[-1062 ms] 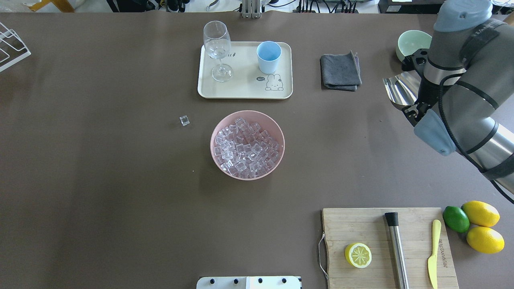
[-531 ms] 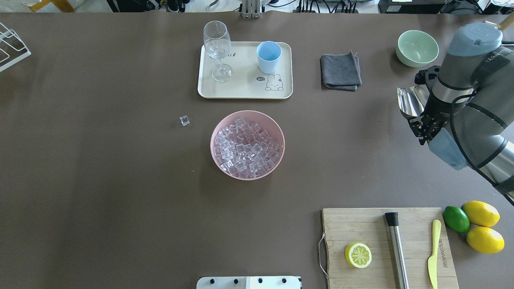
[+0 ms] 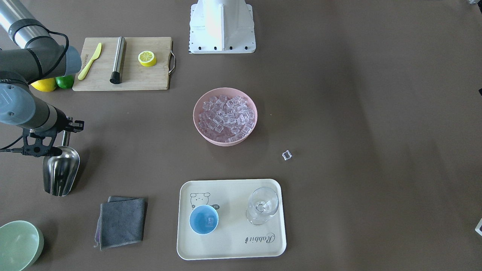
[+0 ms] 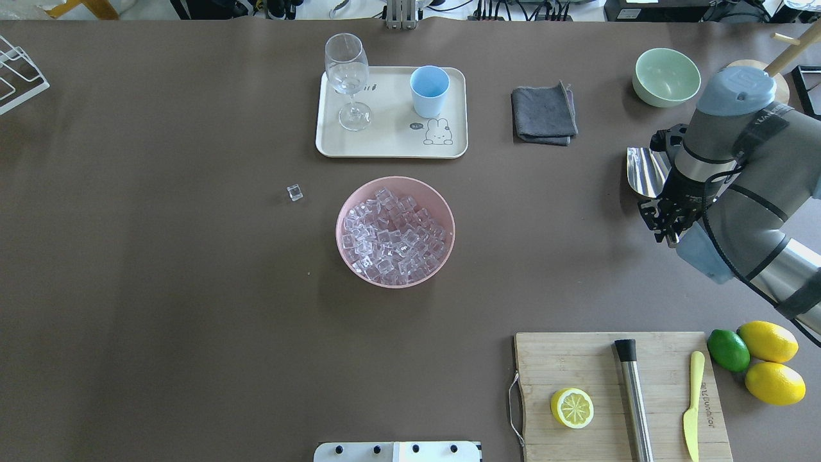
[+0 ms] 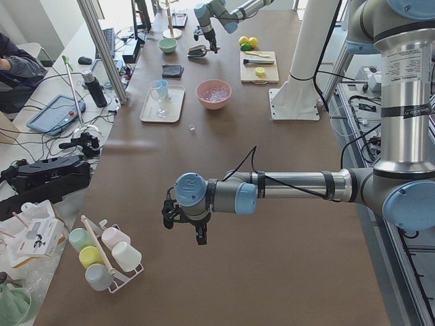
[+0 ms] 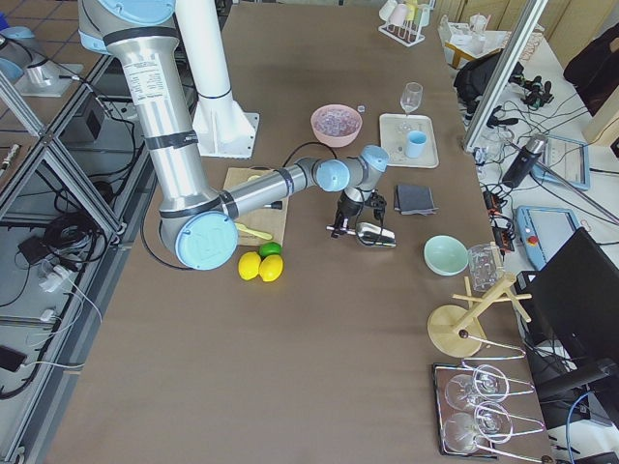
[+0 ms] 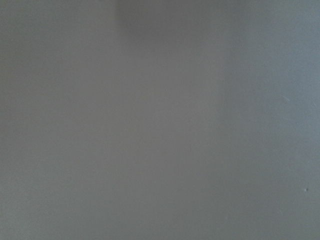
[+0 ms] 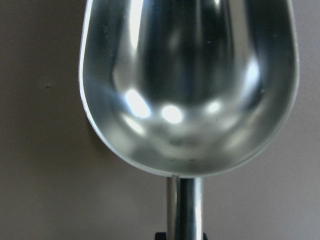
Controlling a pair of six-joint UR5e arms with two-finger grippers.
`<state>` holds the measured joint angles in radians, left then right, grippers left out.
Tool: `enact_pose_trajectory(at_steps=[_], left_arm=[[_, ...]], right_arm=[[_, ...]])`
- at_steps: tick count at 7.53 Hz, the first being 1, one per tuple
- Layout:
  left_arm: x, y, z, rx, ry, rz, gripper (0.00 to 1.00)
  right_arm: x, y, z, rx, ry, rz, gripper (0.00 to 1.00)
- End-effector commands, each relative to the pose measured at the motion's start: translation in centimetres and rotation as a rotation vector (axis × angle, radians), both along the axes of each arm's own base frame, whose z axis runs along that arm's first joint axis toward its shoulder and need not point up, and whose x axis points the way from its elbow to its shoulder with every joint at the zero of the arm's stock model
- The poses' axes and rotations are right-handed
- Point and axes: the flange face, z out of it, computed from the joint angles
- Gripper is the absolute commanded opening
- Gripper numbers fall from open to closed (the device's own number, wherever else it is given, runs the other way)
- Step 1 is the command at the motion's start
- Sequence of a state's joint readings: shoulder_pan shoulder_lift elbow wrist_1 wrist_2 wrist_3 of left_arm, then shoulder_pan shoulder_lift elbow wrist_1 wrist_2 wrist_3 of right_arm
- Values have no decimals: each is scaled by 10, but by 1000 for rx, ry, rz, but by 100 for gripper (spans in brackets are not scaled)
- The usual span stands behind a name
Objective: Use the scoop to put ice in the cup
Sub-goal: 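Lower the scoop onto the table and open the right gripper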
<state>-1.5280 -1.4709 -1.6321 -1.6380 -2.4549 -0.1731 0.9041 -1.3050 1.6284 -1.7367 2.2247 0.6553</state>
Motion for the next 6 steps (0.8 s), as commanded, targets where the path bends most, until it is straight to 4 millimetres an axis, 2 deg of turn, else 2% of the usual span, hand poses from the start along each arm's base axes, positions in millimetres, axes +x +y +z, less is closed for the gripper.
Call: enact_pose_trajectory(at_steps=[1, 2, 5, 6], left_arm=[[0, -1, 1, 5, -40, 3, 98], [0, -1, 1, 5, -40, 3, 98], [0, -1, 2, 5, -40, 3, 98], [0, -1, 2, 5, -40, 5, 98]], right_arm=[[-8, 1, 9, -21, -37, -11, 82], [-8, 0, 6, -13, -46, -10, 100], [-3, -2, -2, -8, -65, -2, 100], [13, -7, -17, 20, -83, 22, 100]])
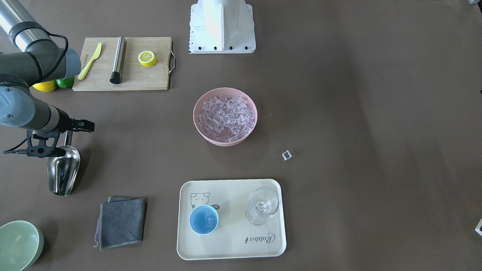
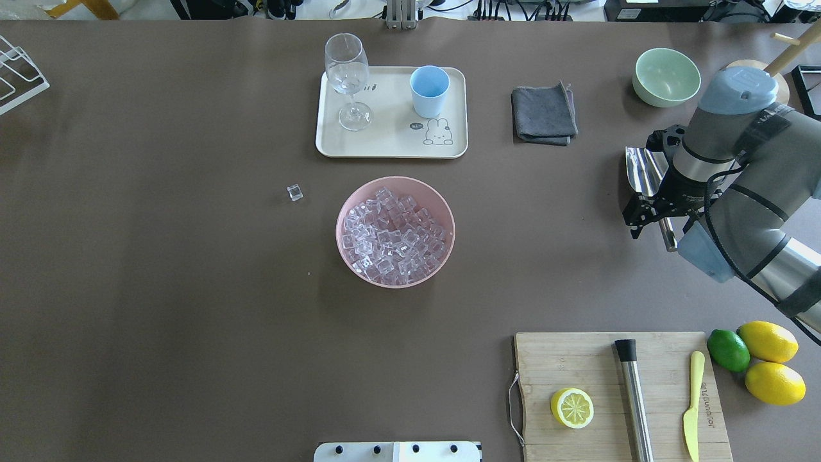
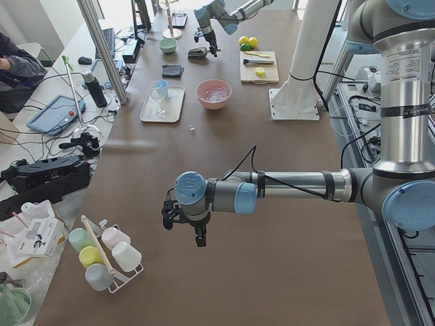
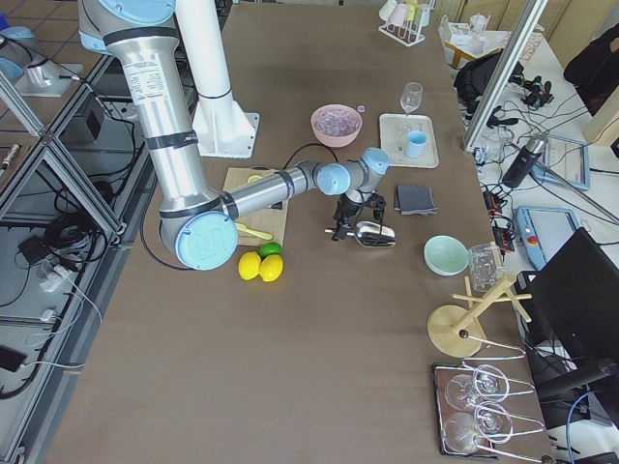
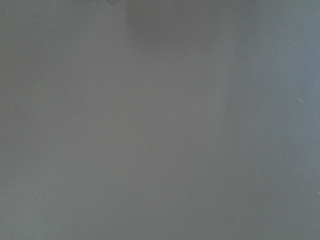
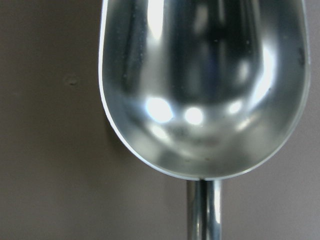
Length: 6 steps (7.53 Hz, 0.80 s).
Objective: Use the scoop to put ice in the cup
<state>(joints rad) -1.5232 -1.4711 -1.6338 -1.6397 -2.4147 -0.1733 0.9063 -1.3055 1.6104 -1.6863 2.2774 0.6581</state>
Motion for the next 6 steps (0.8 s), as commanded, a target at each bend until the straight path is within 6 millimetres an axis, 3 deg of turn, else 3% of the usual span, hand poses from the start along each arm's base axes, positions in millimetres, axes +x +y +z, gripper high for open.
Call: enact_pose_trajectory(at_steps=[1, 3, 4, 6], left_arm=[[1, 0, 0, -1, 0, 3, 98], [1, 0, 0, 0, 0, 3, 98], [1, 0, 0, 0, 0, 3, 98], [1, 0, 0, -1, 0, 3, 98]], right_arm=[[40, -14, -32, 64, -36, 61, 100], [122, -41, -43, 122, -60, 154, 100], [168, -45, -27, 195, -72, 118, 100], [285, -34, 29, 268, -58, 118, 100]])
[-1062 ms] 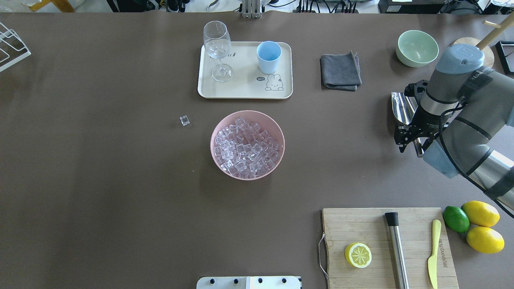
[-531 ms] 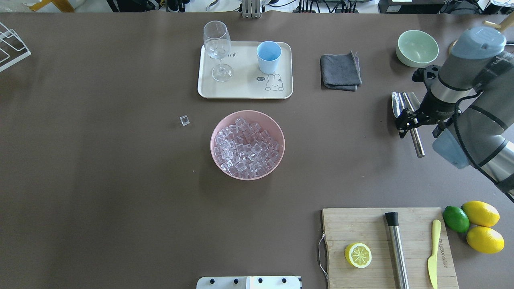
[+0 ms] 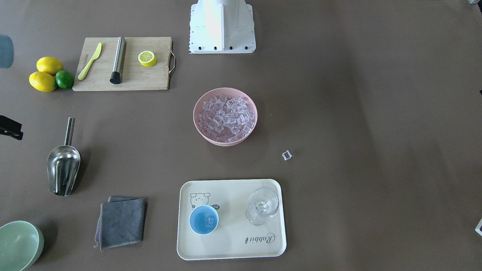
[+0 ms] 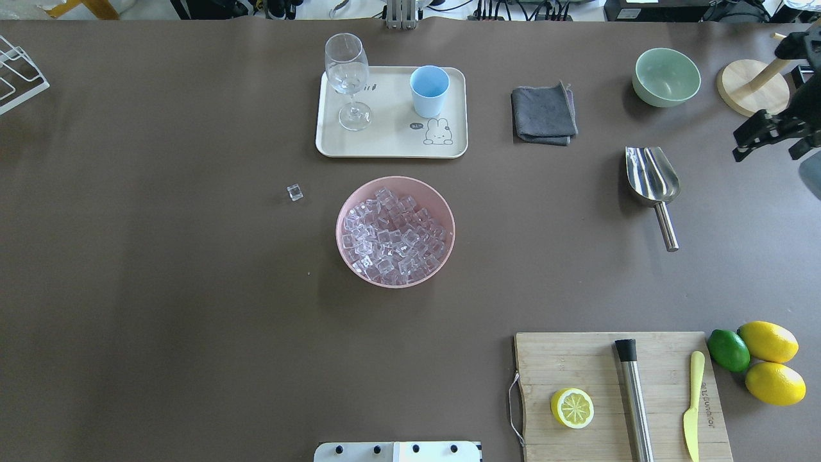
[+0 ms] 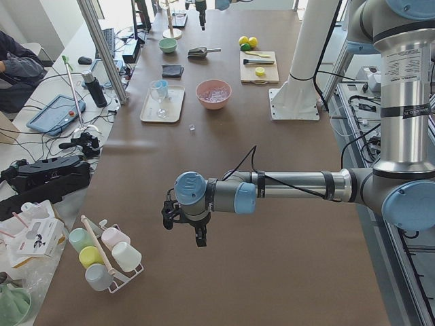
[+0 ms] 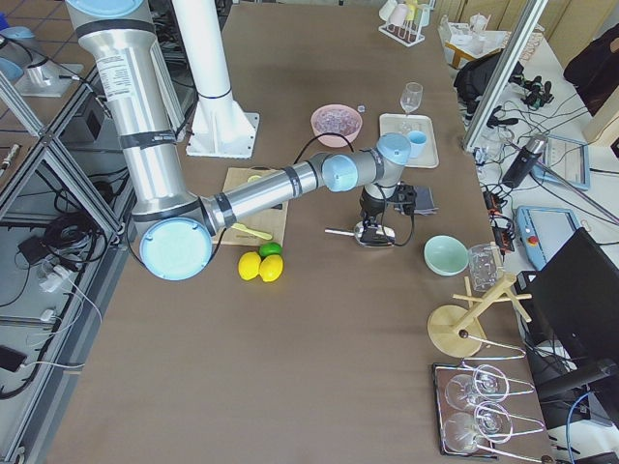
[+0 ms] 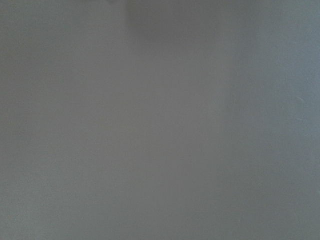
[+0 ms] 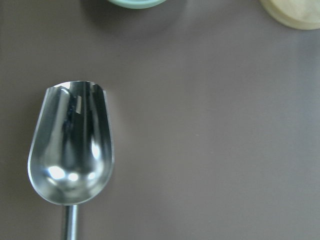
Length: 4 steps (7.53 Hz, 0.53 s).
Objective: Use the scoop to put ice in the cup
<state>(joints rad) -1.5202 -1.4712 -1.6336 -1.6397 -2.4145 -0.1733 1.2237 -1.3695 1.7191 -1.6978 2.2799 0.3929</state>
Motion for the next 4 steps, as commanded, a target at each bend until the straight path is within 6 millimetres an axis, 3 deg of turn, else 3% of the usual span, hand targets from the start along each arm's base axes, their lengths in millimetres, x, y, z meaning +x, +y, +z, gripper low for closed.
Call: enact_pose_trajectory(at_steps=[1, 2, 4], left_arm=[[0, 0, 0, -1, 0, 0, 98], [0, 0, 0, -1, 0, 0, 98], [-1, 0, -1, -1, 2, -2, 98]], right_arm=[[158, 21, 72, 104, 17, -22, 100], [194, 32, 85, 102, 11, -74, 100], [208, 44, 95, 64, 12, -92, 100]])
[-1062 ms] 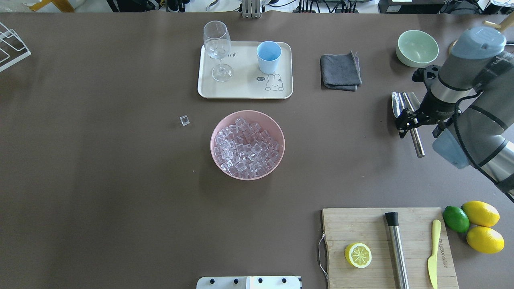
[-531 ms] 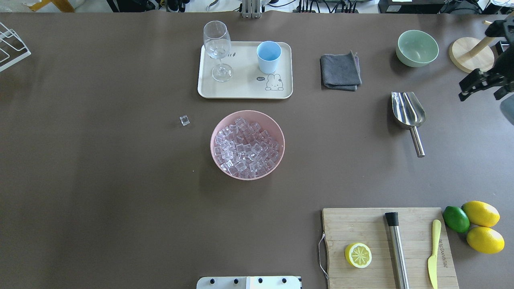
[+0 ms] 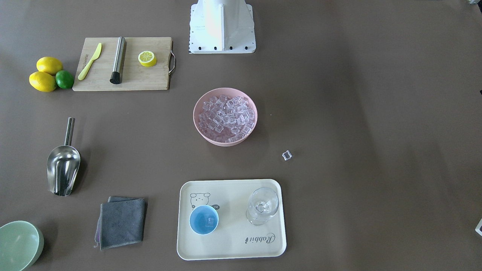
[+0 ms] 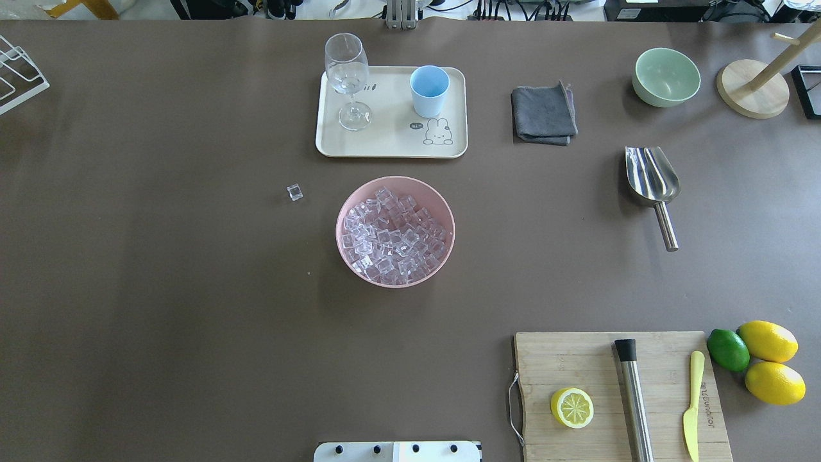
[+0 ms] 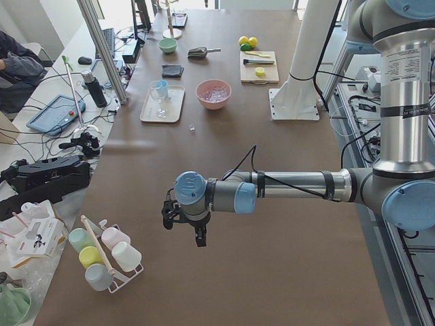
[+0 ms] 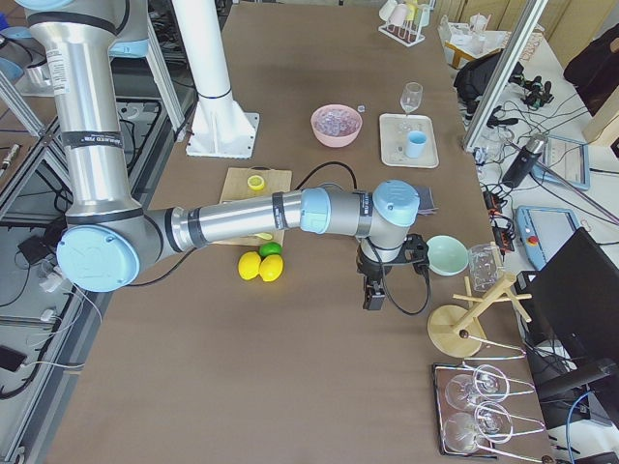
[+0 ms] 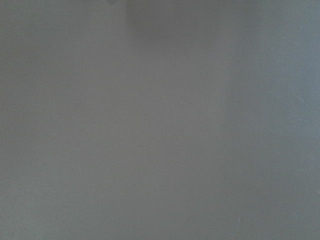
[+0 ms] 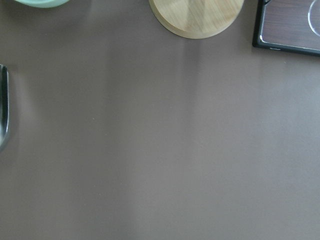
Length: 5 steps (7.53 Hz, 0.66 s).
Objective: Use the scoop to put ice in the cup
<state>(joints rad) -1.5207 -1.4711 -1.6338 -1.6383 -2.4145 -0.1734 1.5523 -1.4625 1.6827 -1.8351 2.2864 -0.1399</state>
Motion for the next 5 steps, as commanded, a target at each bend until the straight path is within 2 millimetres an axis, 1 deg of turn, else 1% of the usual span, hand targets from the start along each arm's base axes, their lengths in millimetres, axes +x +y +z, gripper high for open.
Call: enact_pose_trajectory(at_steps=[1, 2, 3, 4, 5], left_arm=[[-2, 0, -3, 1, 3, -7, 98], [-3, -2, -10, -3, 3, -19, 98], [-3, -1, -26, -59, 2, -56, 98], [-3, 0, -28, -73, -2, -53, 98], [-3, 0, -27, -73, -3, -50, 98]], right_arm=[[25, 26, 30, -50, -4, -12, 100], [30, 33, 36, -61, -5, -3, 100], [31, 38, 41, -67, -5, -1, 100], [31, 38, 43, -41, -2, 1, 100], [31, 44, 50, -40, -5, 4, 100]])
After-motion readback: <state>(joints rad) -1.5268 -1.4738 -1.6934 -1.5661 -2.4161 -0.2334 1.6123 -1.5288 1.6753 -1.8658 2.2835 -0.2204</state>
